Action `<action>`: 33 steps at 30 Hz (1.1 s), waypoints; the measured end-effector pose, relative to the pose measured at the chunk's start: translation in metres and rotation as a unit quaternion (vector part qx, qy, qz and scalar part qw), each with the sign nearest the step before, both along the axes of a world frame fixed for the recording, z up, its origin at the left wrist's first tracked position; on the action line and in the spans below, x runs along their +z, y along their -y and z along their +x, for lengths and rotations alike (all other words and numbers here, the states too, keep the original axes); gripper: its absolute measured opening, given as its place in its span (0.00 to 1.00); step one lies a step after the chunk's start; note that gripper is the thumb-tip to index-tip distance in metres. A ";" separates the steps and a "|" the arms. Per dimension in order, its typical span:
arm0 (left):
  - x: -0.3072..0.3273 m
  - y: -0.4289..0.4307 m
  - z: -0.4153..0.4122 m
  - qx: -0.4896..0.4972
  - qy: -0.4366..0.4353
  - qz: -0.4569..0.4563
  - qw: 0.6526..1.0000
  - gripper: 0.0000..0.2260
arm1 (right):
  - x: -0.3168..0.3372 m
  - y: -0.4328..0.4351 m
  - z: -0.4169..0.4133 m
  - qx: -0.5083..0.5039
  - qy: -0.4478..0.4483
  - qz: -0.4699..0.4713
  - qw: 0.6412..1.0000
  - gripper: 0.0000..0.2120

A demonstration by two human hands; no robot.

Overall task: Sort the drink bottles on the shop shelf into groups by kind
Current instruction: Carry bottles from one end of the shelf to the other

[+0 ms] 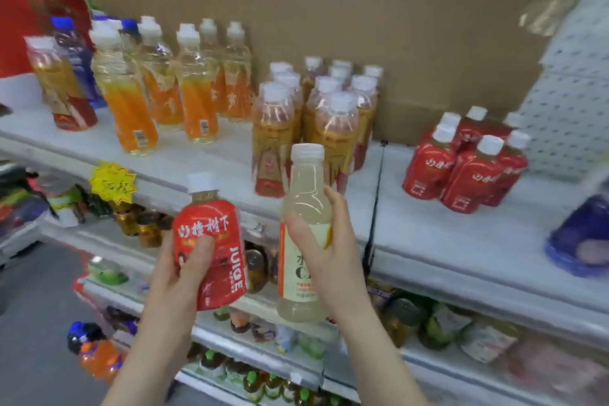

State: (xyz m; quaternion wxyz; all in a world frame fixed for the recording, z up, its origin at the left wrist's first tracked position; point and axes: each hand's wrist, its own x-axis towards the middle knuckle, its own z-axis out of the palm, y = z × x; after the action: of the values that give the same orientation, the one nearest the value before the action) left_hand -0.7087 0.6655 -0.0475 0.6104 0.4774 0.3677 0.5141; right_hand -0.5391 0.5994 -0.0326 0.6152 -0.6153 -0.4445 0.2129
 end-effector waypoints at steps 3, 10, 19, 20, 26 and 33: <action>0.001 -0.012 0.023 -0.093 -0.005 0.009 0.996 0.44 | 0.003 0.024 0.008 -0.096 -0.018 -0.013 0.995 0.21; -0.007 0.028 0.092 -0.303 -0.020 0.012 0.953 0.46 | 0.001 0.108 0.024 -0.321 -0.008 -0.017 0.947 0.21; 0.005 0.105 0.169 -0.432 0.024 0.030 0.901 0.33 | 0.008 0.208 0.074 -0.460 0.002 0.027 0.888 0.22; 0.007 0.113 0.179 -0.438 0.027 0.036 0.898 0.32 | 0.010 0.220 0.087 -0.475 0.008 0.035 0.879 0.22; 0.017 0.166 0.250 -0.422 0.042 0.051 0.904 0.22 | 0.037 0.307 0.193 -0.571 0.077 0.032 0.817 0.28; 0.020 0.204 0.310 -0.380 0.067 0.044 0.922 0.33 | 0.059 0.379 0.330 -0.597 0.096 0.003 0.796 0.31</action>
State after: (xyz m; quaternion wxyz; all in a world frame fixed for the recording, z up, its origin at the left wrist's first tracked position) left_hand -0.3990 0.4618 -0.0278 0.7614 0.5720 0.0943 0.2901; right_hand -0.2095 0.2208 0.0263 0.5757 -0.7744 -0.0464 -0.2583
